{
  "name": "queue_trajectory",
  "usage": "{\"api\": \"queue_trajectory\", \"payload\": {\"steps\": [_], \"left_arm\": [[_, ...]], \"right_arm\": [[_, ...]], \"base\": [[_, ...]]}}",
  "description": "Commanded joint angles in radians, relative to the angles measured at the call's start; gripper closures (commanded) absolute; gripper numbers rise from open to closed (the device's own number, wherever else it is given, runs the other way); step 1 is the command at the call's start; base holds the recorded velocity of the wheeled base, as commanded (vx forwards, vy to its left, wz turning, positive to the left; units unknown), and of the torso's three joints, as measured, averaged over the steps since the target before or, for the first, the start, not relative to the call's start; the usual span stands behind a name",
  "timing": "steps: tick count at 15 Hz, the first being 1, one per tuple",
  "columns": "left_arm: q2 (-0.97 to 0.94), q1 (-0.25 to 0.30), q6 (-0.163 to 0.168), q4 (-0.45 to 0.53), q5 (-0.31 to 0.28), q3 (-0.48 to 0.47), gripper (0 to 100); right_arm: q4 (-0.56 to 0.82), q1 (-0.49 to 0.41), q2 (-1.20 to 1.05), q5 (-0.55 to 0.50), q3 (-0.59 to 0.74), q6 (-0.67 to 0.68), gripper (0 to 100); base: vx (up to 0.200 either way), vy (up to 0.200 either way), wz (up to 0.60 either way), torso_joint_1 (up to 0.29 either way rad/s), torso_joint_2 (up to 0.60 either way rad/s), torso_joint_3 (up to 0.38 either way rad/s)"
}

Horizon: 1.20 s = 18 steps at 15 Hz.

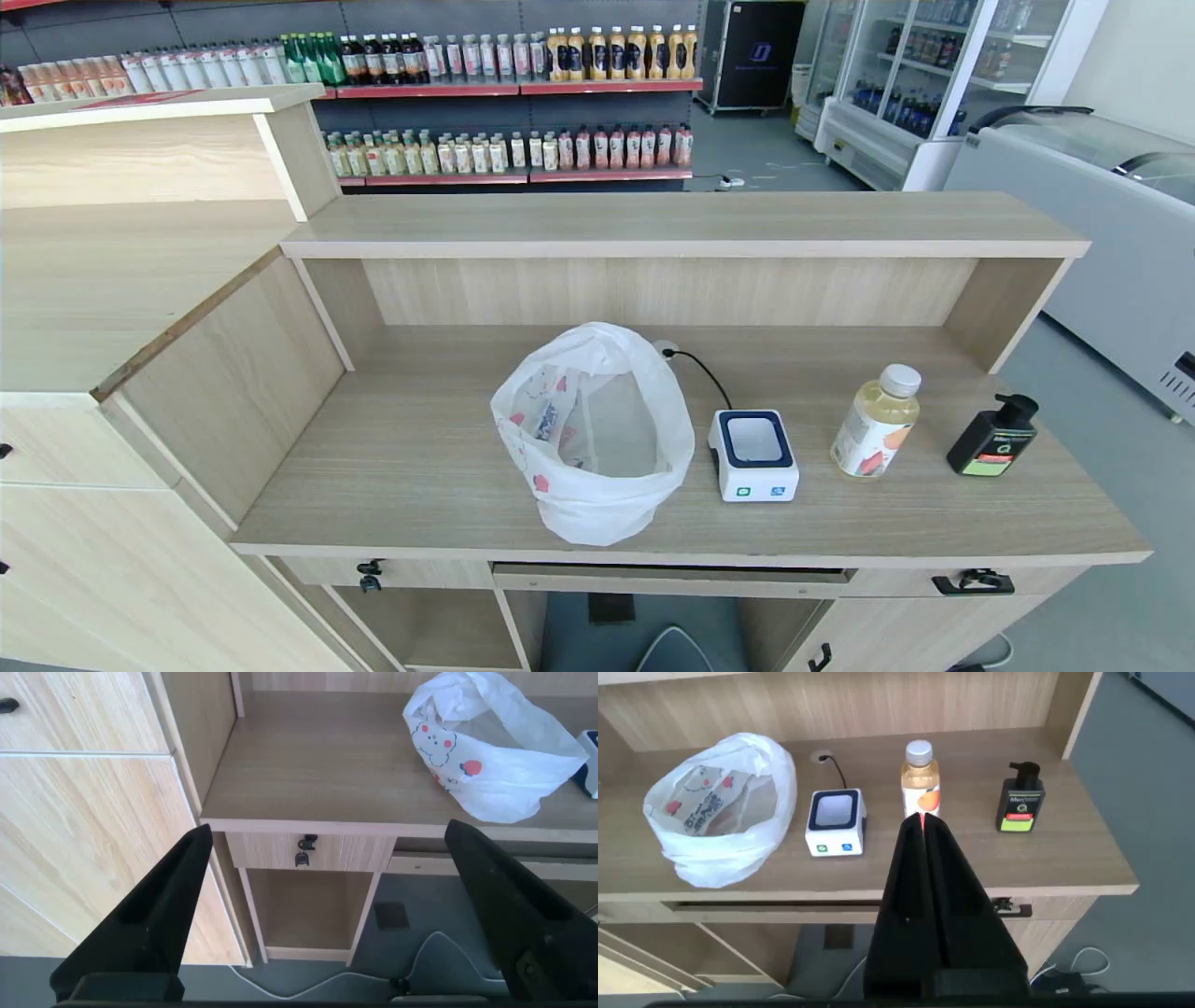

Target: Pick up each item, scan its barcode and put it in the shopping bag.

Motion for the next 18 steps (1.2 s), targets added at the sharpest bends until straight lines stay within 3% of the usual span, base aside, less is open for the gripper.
{"api": "queue_trajectory", "payload": {"steps": [1, 3, 8, 14, 18], "left_arm": [[0.000, 0.001, 0.000, 0.000, 0.000, 0.000, 0], [0.000, 0.001, 0.000, -0.001, 0.000, 0.000, 0], [0.000, 0.001, 0.000, 0.000, 0.000, 0.000, 0], [0.000, 0.001, 0.000, 0.000, 0.000, 0.000, 0], [0.000, 0.001, 0.000, 0.000, 0.000, 0.000, 0]], "right_arm": [[-0.223, -0.038, 0.533, 0.019, -0.223, -0.016, 0], [-0.465, -0.038, 0.770, 0.027, -0.197, -0.078, 0], [-0.830, -0.147, 1.236, 0.028, -0.099, -0.119, 0], [-0.988, -0.180, 1.517, 0.027, -0.111, -0.170, 0], [-1.061, -0.145, 1.632, 0.022, -0.162, -0.180, 0]], "base": [[0.000, 0.000, 0.00, 0.000, 0.00, 0.000], [0.000, 0.000, 0.00, 0.000, 0.00, 0.000], [0.000, 0.000, 0.00, 0.000, 0.00, 0.000], [0.000, 0.000, 0.00, 0.000, 0.00, 0.000], [0.000, 0.000, 0.00, 0.000, 0.00, 0.000]]}}
